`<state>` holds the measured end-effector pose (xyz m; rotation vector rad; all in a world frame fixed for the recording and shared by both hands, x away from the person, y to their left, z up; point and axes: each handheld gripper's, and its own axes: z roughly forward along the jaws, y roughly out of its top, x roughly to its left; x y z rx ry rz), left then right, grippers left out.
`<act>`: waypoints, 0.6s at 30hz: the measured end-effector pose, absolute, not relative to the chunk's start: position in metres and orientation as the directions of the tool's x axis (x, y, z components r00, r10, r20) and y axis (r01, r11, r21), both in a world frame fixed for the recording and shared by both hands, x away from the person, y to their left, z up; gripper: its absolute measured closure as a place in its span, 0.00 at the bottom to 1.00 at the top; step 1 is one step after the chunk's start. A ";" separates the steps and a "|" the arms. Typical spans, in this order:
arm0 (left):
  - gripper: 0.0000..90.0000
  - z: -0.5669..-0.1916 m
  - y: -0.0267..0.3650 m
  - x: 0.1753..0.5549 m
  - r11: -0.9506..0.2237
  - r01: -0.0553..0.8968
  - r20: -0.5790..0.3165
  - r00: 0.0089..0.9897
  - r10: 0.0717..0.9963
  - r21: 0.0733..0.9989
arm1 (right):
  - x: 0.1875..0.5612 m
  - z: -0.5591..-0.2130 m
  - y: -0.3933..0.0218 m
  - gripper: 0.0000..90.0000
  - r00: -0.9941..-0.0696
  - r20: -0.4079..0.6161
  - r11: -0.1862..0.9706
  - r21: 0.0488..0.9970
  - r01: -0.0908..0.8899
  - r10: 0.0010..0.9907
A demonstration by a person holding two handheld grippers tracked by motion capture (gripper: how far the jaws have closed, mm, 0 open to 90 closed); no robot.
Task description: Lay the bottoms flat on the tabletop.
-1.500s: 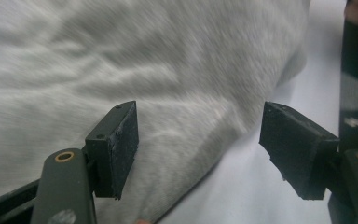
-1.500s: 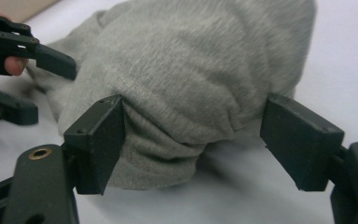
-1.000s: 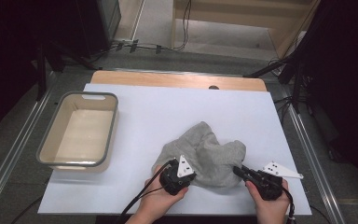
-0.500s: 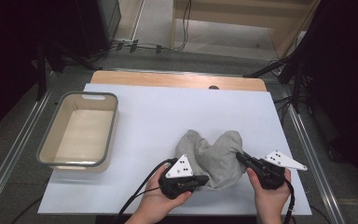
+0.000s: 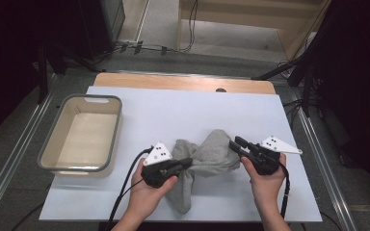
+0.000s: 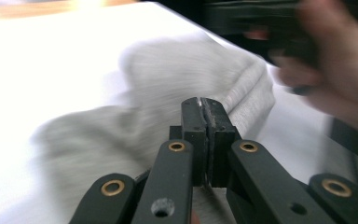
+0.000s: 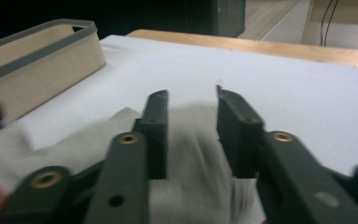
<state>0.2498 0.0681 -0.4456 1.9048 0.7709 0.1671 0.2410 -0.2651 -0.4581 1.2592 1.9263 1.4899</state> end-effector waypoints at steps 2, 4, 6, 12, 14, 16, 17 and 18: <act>0.99 -0.450 0.075 0.259 -0.253 0.466 -0.218 0.742 0.634 0.848 | 0.238 -0.458 -0.269 0.56 -0.504 0.190 0.033 0.915 0.401 0.842; 0.99 -0.456 0.076 0.267 -0.268 0.482 -0.188 0.706 0.683 0.834 | 0.233 -0.460 -0.274 0.51 -0.488 0.186 0.035 0.912 0.409 0.853; 0.99 -0.465 0.077 0.273 -0.290 0.505 -0.165 0.677 0.717 0.813 | 0.227 -0.464 -0.280 0.47 -0.487 0.197 0.028 0.909 0.416 0.851; 0.98 -0.498 0.071 0.283 -0.387 0.544 -0.098 0.662 0.743 0.745 | 0.202 -0.482 -0.287 0.37 -0.499 0.232 0.040 0.879 0.475 0.835; 0.98 -0.502 0.070 0.281 -0.381 0.535 -0.094 0.661 0.744 0.754 | 0.190 -0.488 -0.284 0.31 -0.502 0.221 0.067 0.867 0.493 0.836; 0.98 -0.502 0.071 0.281 -0.380 0.537 -0.099 0.664 0.741 0.754 | 0.180 -0.493 -0.279 0.28 -0.509 0.229 0.072 0.860 0.505 0.830; 0.98 -0.502 0.071 0.282 -0.379 0.540 -0.104 0.665 0.740 0.752 | 0.175 -0.494 -0.276 0.26 -0.521 0.234 0.075 0.860 0.504 0.821; 0.98 -0.502 0.071 0.281 -0.377 0.541 -0.107 0.664 0.740 0.752 | 0.170 -0.496 -0.271 0.26 -0.533 0.238 0.082 0.858 0.508 0.812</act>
